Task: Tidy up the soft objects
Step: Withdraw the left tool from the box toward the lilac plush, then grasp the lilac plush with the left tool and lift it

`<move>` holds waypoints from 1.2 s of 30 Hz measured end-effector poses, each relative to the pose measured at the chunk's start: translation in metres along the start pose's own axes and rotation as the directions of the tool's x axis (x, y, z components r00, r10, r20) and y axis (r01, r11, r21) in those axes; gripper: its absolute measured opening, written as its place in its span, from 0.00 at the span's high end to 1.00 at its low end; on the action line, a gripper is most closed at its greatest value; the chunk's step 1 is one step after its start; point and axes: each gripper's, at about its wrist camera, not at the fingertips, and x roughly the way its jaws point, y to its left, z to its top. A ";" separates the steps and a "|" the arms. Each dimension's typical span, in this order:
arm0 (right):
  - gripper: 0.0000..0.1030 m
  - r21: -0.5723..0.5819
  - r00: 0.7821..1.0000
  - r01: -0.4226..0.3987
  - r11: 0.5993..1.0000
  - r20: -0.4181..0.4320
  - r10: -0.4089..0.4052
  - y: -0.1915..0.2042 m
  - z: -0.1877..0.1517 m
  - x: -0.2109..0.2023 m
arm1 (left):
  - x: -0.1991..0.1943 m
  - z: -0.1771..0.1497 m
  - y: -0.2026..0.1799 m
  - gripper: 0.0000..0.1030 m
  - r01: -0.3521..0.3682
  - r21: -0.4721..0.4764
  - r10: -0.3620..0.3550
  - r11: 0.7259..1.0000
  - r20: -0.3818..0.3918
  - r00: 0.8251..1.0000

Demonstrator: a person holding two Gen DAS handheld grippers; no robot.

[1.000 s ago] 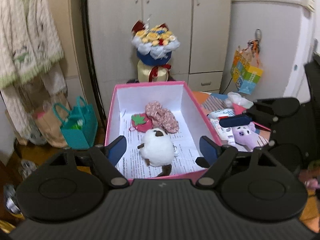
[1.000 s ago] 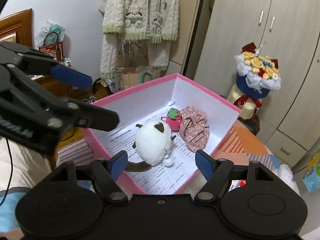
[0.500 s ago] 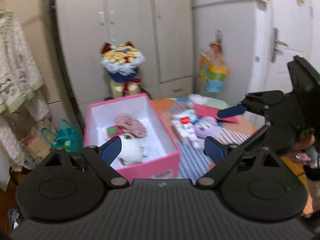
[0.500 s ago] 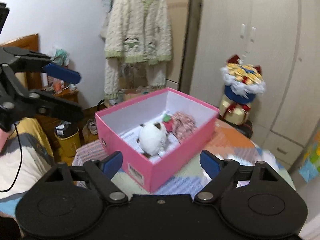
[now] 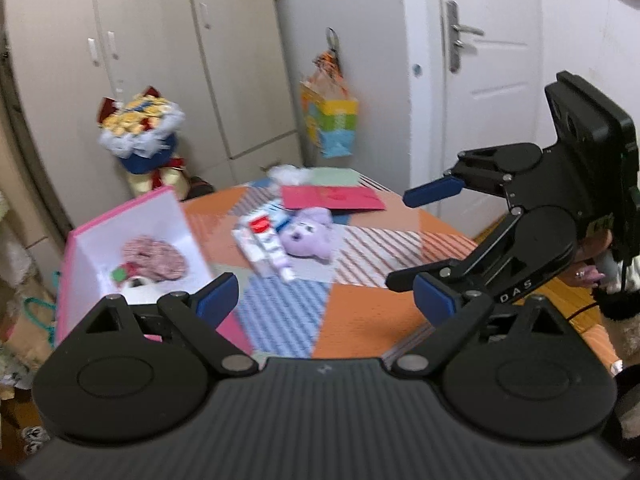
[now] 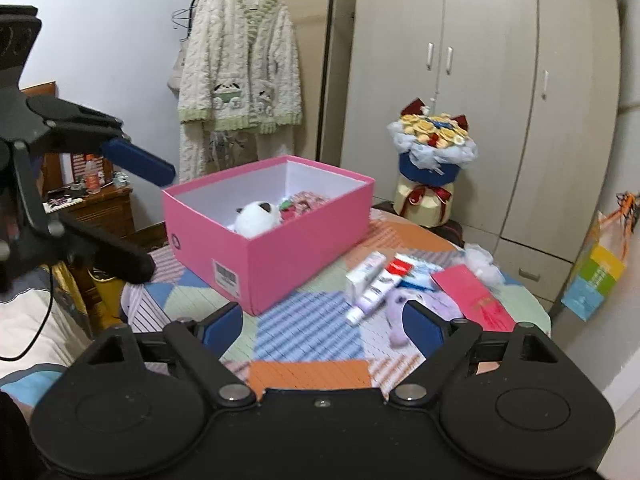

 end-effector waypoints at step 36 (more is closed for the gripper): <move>0.14 0.255 0.991 0.015 0.967 -0.130 0.019 -0.112 -0.027 0.170 | 0.277 0.062 0.050 0.41 -0.024 -0.275 -0.018 0.961 -0.151 0.988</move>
